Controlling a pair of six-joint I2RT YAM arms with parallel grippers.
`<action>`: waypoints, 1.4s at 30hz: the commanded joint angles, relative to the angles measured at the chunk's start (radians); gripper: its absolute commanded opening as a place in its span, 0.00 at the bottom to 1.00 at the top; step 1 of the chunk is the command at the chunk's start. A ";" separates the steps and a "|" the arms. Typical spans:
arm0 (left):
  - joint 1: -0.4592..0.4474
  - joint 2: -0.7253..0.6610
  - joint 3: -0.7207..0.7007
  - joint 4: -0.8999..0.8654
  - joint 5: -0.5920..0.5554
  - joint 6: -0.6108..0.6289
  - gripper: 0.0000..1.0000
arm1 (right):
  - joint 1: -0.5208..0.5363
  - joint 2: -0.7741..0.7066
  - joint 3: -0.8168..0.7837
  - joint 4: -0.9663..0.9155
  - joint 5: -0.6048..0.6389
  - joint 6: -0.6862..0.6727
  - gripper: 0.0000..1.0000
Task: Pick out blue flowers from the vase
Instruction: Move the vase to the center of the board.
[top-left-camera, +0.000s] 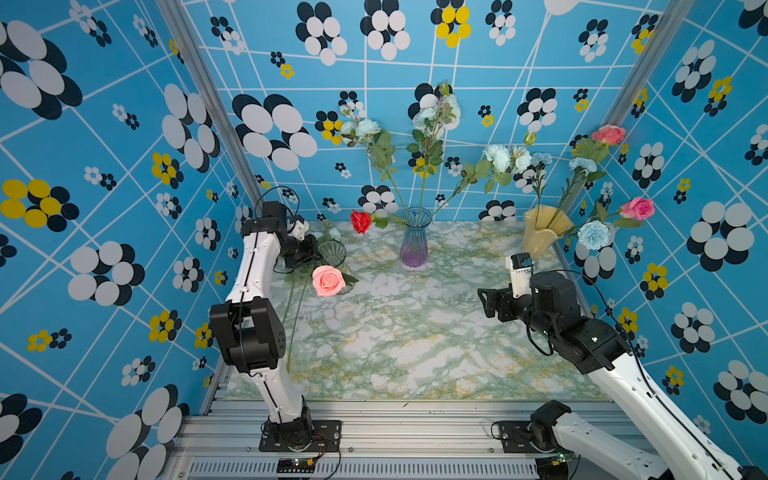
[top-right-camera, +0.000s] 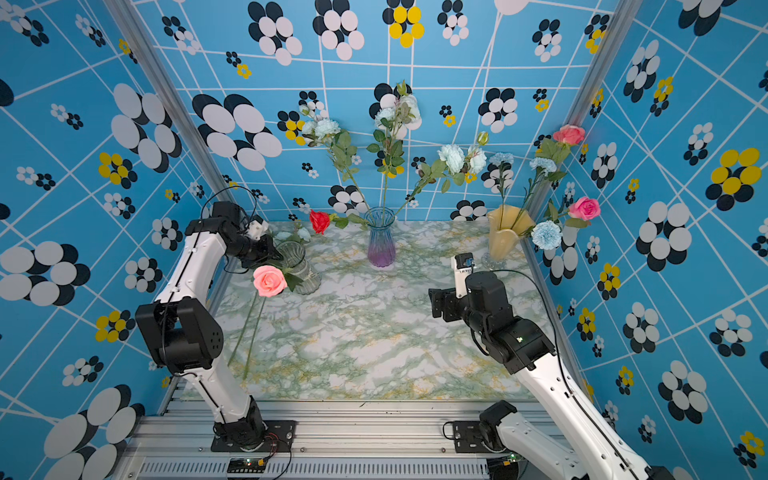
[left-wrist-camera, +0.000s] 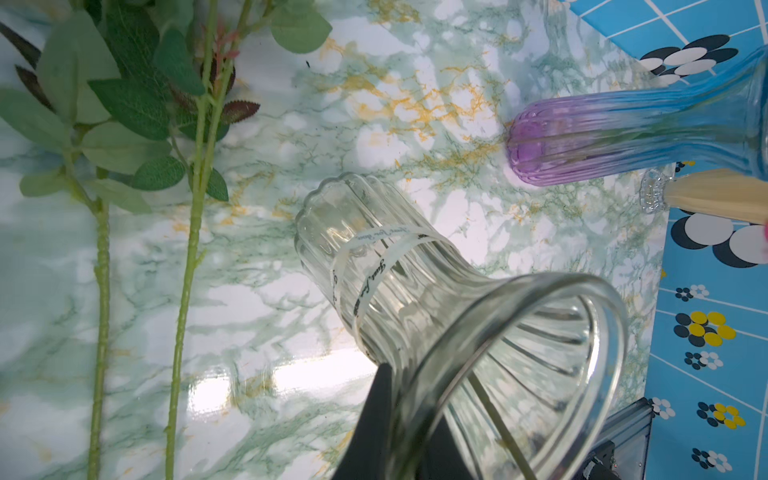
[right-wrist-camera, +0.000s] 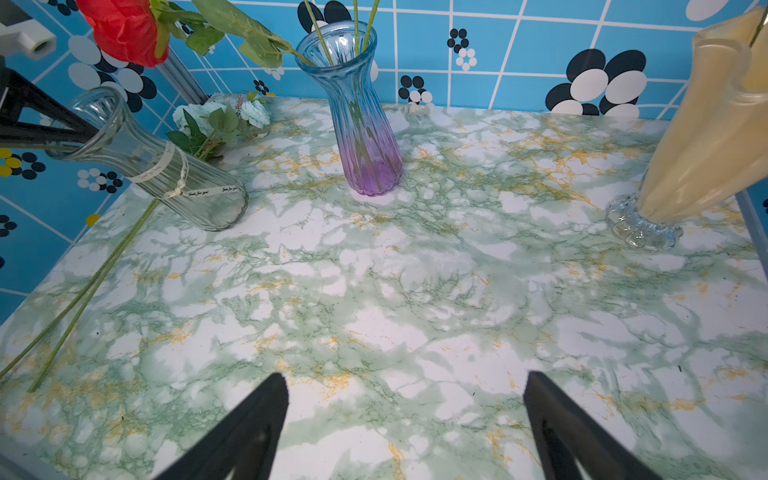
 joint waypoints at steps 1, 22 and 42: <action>0.003 0.079 0.170 0.003 0.102 0.004 0.00 | -0.003 0.005 0.017 -0.004 -0.004 -0.008 0.92; 0.003 0.441 0.659 -0.198 0.033 0.032 0.42 | -0.004 0.054 0.029 -0.002 0.011 -0.013 0.92; -0.012 -0.077 0.309 0.070 -0.082 -0.033 0.92 | -0.003 0.102 0.095 -0.011 -0.004 -0.014 0.93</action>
